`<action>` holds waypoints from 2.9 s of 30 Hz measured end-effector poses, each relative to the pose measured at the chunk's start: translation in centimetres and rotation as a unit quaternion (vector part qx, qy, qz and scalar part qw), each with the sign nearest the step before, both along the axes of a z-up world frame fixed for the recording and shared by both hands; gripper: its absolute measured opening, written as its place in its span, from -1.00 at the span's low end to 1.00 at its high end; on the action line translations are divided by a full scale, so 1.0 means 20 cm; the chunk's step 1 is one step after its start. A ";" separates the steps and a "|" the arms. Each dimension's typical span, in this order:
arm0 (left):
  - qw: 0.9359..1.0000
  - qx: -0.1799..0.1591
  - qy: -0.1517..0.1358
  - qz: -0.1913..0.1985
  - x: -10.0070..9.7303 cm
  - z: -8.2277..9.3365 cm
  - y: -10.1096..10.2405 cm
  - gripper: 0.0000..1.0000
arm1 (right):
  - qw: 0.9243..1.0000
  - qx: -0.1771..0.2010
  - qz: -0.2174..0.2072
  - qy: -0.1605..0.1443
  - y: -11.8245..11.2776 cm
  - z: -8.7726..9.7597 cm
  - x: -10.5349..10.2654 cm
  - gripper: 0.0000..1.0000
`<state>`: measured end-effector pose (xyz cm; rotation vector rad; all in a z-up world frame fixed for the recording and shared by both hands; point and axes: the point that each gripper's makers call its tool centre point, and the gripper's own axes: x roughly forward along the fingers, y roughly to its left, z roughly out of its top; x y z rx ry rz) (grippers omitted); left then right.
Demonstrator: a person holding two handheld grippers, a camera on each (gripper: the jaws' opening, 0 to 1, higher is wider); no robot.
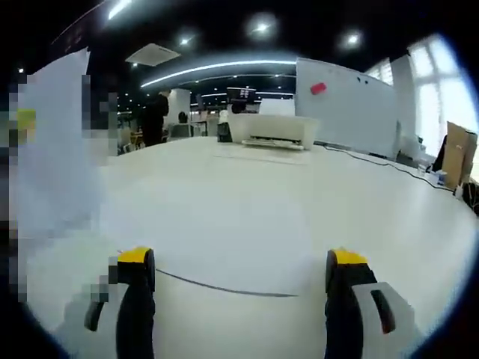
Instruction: Organize the stack of printing papers by aligning and flattening the scattered papers on the table
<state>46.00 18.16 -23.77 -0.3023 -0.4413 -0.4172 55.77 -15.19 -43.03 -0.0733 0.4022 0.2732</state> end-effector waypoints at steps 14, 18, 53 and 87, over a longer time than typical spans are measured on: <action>1.000 0.002 0.000 -0.003 -0.01 0.00 -0.01 -0.88 | 1.000 0.009 0.017 -0.002 0.07 0.04 -0.02 0.71; 1.000 0.002 0.000 -0.002 -0.01 0.00 -0.01 -0.88 | 1.000 0.010 0.020 -0.003 0.08 0.04 -0.03 0.69; 1.000 0.002 0.000 0.001 -0.01 -0.01 0.00 -0.88 | 0.997 0.014 0.074 -0.005 0.17 0.01 0.01 -0.35; 1.000 0.006 0.005 0.000 0.01 -0.01 0.00 -0.88 | 0.995 0.007 0.093 -0.031 0.22 0.06 -0.01 -1.00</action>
